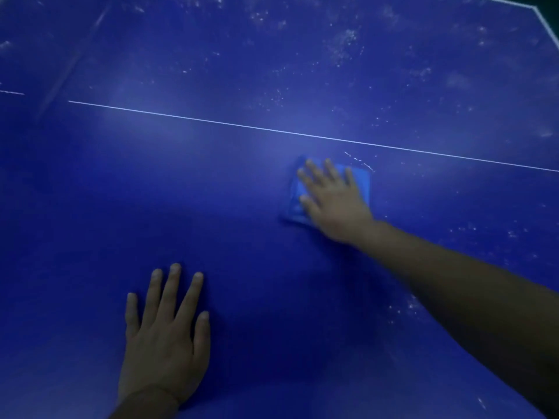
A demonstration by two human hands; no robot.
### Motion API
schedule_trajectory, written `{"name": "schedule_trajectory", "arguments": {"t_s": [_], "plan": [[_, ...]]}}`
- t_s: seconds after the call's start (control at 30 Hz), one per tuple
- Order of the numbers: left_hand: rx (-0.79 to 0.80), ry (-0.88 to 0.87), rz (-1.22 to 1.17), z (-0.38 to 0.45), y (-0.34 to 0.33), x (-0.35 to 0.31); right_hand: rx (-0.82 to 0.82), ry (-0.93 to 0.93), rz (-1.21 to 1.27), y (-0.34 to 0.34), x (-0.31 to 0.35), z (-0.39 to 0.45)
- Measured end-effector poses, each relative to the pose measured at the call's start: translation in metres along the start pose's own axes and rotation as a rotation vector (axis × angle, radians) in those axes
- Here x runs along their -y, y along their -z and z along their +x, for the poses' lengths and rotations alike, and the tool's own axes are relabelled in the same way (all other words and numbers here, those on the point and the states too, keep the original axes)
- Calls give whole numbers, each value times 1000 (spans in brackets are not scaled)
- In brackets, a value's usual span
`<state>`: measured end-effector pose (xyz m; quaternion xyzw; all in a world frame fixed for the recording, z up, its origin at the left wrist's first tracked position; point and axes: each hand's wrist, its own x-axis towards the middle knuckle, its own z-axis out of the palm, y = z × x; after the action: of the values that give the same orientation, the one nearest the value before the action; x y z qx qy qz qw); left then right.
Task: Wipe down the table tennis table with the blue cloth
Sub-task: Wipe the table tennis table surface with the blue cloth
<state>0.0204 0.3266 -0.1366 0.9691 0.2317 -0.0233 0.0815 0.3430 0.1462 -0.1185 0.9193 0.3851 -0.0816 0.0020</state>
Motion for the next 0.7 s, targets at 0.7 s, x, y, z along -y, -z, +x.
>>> {"name": "schedule_trajectory", "arguments": {"t_s": [0.7], "plan": [[-9, 3, 4, 1, 3, -3, -159, -1070, 237, 12, -99, 5]]}}
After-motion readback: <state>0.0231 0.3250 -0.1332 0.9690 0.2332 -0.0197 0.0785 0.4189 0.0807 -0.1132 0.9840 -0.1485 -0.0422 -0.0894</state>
